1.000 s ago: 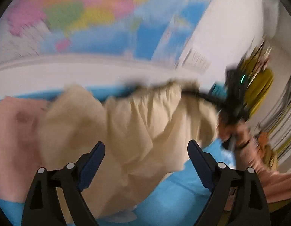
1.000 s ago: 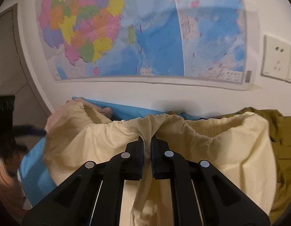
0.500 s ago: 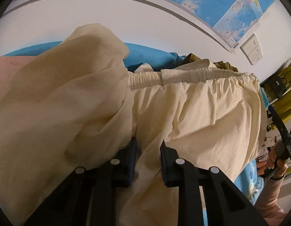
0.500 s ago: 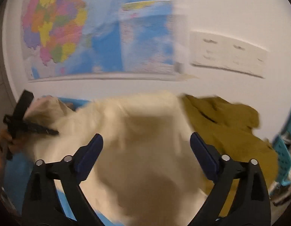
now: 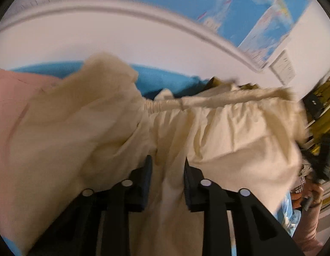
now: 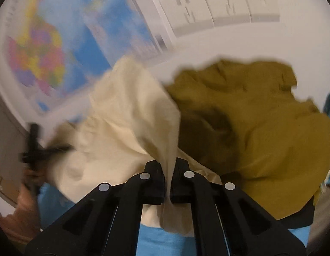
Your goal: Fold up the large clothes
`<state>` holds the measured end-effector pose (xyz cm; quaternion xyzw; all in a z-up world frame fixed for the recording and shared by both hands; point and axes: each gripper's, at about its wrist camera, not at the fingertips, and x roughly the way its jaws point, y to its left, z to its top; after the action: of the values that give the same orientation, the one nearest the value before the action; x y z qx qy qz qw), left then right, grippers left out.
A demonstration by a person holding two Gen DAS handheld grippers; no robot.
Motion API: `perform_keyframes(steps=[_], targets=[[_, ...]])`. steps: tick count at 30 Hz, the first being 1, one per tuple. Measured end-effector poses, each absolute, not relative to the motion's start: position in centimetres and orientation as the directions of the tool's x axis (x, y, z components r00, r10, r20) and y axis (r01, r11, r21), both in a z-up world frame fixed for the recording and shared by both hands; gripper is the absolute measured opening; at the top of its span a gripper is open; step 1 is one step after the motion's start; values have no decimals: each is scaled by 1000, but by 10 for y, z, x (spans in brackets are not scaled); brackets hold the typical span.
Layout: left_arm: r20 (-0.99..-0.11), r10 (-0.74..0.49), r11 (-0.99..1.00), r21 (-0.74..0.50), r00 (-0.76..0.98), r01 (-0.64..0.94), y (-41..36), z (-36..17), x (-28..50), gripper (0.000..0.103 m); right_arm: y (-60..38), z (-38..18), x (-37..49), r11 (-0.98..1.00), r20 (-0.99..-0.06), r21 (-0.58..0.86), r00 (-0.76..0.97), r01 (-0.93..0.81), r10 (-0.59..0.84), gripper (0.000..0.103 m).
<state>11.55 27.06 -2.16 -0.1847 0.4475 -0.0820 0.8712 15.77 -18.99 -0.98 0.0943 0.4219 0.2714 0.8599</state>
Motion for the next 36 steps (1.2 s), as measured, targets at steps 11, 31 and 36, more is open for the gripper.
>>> perform_keyframes(steps=[11, 31, 36], targets=[[-633, -129, 915, -373, 763, -154, 347, 3, -35, 84, -258, -3, 78, 707, -482, 614, 542, -352, 688, 86], [-601, -449, 776, -629, 662, -44, 299, -45, -23, 12, -217, -33, 65, 476, -362, 811, 348, -341, 865, 13], [-538, -581, 701, -712, 611, 39, 293, -36, -75, 16, -253, 12, 15, 510, -380, 769, 366, -386, 850, 15]])
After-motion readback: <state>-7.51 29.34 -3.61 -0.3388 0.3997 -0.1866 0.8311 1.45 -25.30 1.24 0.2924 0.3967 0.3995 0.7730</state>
